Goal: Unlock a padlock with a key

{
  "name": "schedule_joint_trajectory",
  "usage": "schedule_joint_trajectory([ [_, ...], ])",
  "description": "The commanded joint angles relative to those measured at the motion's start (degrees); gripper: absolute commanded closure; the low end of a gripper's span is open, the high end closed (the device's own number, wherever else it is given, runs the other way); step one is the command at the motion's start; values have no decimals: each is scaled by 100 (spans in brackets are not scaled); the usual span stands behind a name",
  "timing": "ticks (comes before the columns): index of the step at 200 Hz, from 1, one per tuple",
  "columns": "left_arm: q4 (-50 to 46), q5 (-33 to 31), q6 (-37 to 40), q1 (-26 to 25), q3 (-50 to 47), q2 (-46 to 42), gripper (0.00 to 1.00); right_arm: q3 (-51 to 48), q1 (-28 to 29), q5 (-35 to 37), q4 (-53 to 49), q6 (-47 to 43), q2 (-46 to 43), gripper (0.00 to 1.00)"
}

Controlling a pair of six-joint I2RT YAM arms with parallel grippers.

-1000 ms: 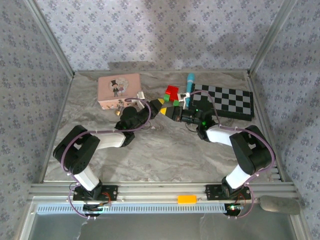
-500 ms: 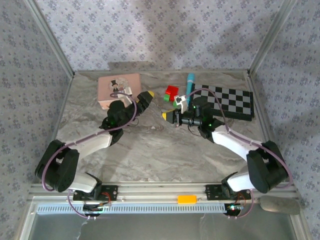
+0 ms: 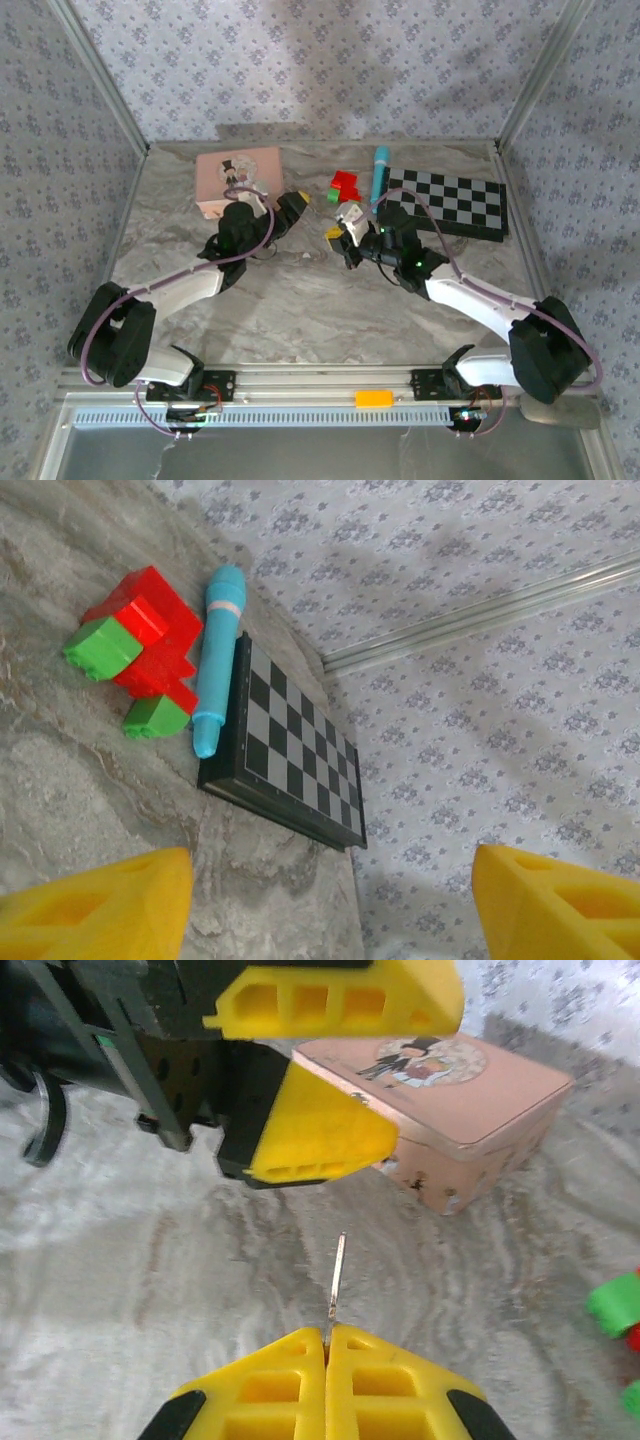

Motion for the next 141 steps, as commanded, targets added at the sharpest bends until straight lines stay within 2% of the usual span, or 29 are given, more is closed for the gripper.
schedule_joint_trajectory([
  [1,-320,10,-137,-135,120,-166,33,64,268,952,176,-999,-2,100],
  [27,-463,3,-323,-270,269,-77,44,202,453,1546,238,-1523,181,100],
  [85,-300,81,-641,-442,417,244,56,470,750,2360,334,-2115,572,100],
  [114,-332,106,-719,-477,428,337,59,445,853,2504,510,-2292,591,100],
  [141,-336,90,-781,-478,432,386,66,487,925,2674,477,-2440,663,100],
])
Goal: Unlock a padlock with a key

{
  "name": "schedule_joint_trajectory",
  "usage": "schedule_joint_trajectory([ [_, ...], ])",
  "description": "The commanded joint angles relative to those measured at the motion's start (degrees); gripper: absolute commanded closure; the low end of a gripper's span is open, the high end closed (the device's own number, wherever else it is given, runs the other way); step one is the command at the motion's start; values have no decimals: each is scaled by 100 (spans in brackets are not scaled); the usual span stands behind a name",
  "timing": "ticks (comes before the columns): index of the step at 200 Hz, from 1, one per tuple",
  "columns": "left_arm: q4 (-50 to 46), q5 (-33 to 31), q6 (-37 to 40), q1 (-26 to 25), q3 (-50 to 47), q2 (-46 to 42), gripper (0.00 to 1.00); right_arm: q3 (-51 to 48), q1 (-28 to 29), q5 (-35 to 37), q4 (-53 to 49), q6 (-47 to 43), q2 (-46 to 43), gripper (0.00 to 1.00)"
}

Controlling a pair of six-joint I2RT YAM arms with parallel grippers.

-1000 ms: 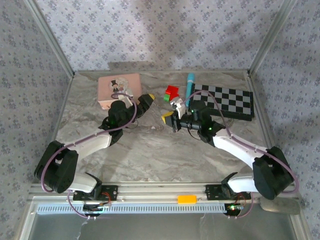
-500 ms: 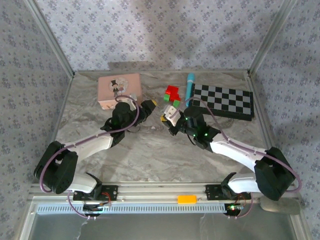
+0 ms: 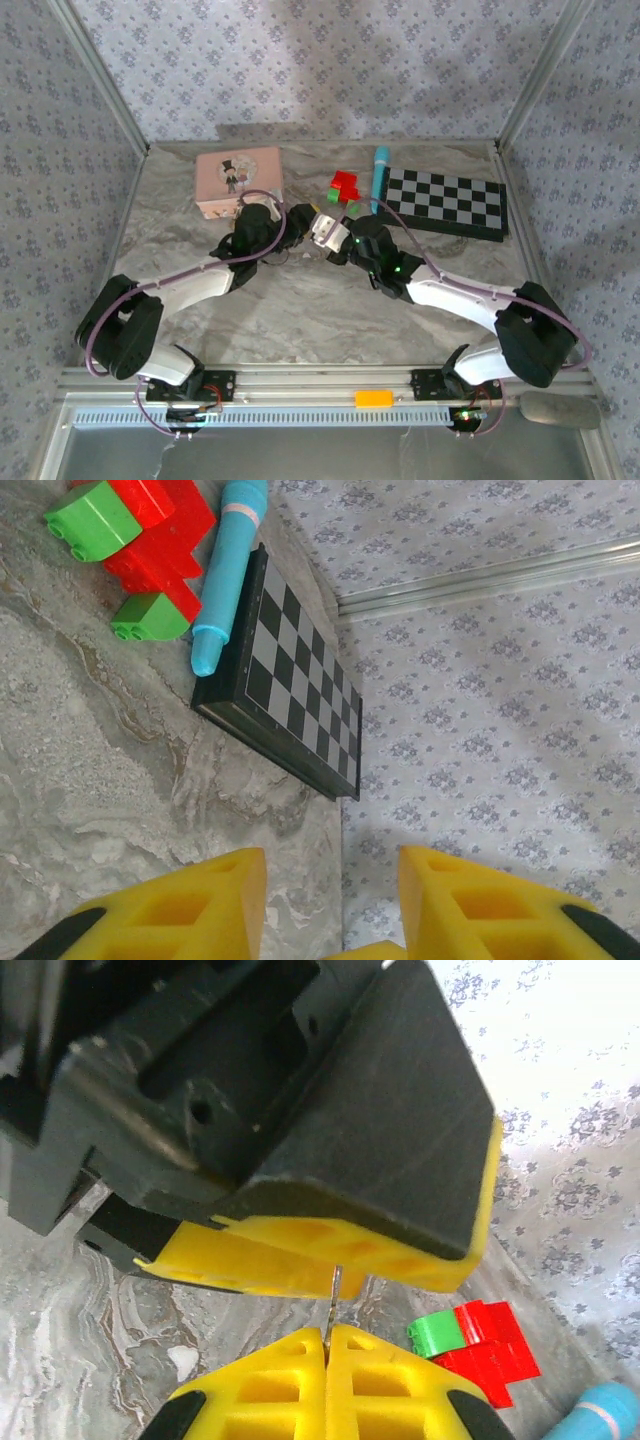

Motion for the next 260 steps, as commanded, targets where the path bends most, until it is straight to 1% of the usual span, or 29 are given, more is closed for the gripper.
schedule_joint_trajectory([
  [1,66,64,-77,-38,178,68,66,197,65,352,168,-282,111,100],
  [19,53,52,-79,-38,201,75,72,241,105,531,98,-375,194,100],
  [51,-43,8,-44,-38,241,94,81,258,157,614,52,-477,251,100],
  [72,-72,-19,-29,-29,250,117,89,273,170,601,2,-488,208,100],
  [93,-159,-88,89,-12,265,142,100,228,165,361,-21,-453,71,100],
  [117,-204,-125,271,95,260,132,100,148,74,-19,-122,-82,-200,99],
  [125,-142,-139,375,139,245,119,100,107,-19,-205,-138,306,-312,90],
  [128,-101,-139,423,150,235,116,100,100,-59,-261,-140,400,-341,88],
  [129,-90,-136,449,157,234,119,100,87,-104,-317,-148,494,-377,86],
  [142,90,-112,777,219,224,106,100,53,-417,-757,-189,1147,-551,75],
  [151,267,-70,1034,251,215,110,100,38,-695,-1080,-193,1710,-669,70],
  [171,824,154,1589,311,171,144,100,-40,-1283,-1764,1,3293,-801,64],
  [188,1309,397,1962,359,121,180,100,-219,-1695,-2429,574,4554,-791,60],
  [207,1816,755,2245,397,101,226,100,-425,-1941,-2846,1297,5604,-678,57],
  [230,2232,1142,2464,402,118,275,100,-509,-2030,-3276,1997,6425,-471,55],
  [260,2719,1613,2512,401,162,344,100,-496,-2194,-3796,2953,7318,-52,55],
])
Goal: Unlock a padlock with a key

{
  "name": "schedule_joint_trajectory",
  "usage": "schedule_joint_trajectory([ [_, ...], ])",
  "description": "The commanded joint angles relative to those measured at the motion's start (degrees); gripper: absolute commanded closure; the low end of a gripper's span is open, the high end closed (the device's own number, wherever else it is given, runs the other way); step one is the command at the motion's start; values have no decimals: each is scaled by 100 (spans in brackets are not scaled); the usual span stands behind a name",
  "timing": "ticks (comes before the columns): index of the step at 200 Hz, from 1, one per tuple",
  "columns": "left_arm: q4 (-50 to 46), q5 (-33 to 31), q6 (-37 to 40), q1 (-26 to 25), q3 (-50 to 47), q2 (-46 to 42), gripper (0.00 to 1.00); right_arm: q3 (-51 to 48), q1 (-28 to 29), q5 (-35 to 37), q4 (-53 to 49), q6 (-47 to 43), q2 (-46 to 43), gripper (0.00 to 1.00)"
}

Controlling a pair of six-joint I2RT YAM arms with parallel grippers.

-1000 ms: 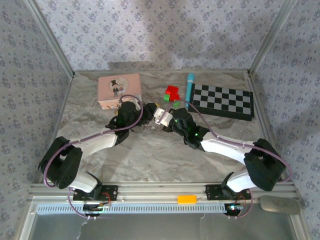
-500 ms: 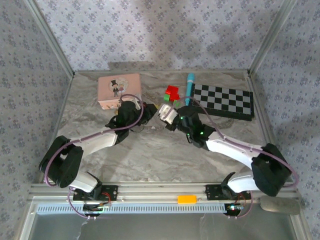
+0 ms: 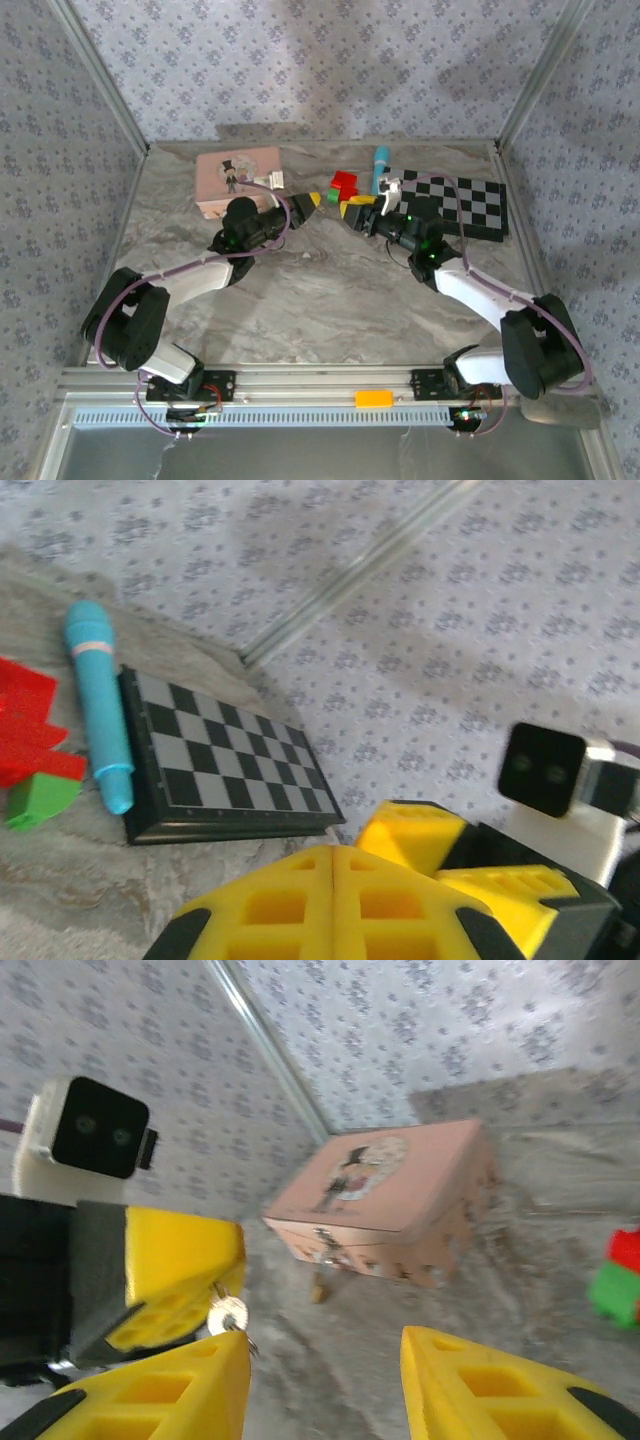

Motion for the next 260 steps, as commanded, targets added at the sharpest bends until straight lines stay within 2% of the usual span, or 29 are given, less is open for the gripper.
schedule_joint_trajectory([
  [1,866,644,315,23,99,67,100,-4,-138,-742,1247,1349,273,55],
  [33,1097,839,239,14,108,91,100,191,-269,-1441,2555,2431,956,58],
  [54,1141,835,223,-1,105,66,100,347,-211,-1690,3009,2887,1344,60],
  [190,1027,371,408,-24,-39,-227,100,176,180,-1569,3413,2958,1632,61],
  [260,1114,320,348,-106,-77,-245,100,121,189,-1411,3551,3005,1636,74],
])
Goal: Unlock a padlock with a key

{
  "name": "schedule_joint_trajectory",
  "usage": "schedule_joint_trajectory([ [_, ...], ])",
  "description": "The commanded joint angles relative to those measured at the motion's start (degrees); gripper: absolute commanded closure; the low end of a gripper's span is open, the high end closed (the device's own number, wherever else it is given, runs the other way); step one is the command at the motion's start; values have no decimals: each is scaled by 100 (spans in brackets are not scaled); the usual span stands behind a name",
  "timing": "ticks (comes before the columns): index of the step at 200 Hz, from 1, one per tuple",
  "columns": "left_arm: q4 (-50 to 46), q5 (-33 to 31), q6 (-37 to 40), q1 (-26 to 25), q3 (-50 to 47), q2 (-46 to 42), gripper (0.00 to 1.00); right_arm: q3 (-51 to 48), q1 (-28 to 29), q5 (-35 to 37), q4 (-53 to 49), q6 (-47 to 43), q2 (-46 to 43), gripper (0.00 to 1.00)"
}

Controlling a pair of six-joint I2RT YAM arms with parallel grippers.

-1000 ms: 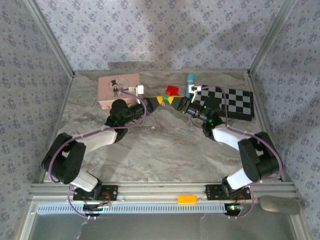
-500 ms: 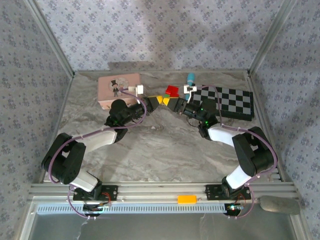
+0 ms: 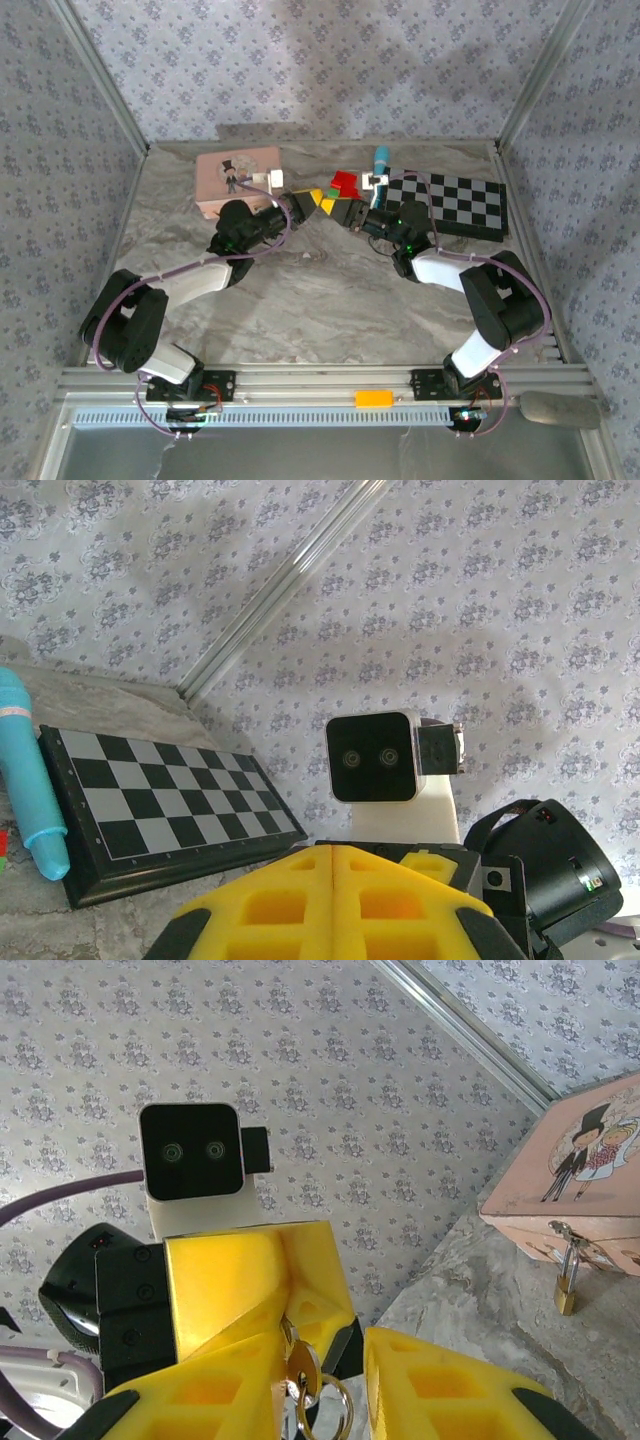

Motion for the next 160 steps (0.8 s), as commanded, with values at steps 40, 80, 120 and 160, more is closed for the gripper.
schedule_joint_trajectory([
  [40,402,-41,17,-148,-12,-131,100,46,20,21,374,135,147,95],
  [80,173,-282,-48,-124,-20,-199,86,-74,-53,104,391,193,177,100],
  [120,-1161,-542,-301,794,-131,-529,21,-148,-192,103,-358,-269,-16,100],
  [160,-3139,-502,-110,2246,-311,-903,20,-191,-167,402,-1813,-1347,-475,100],
])
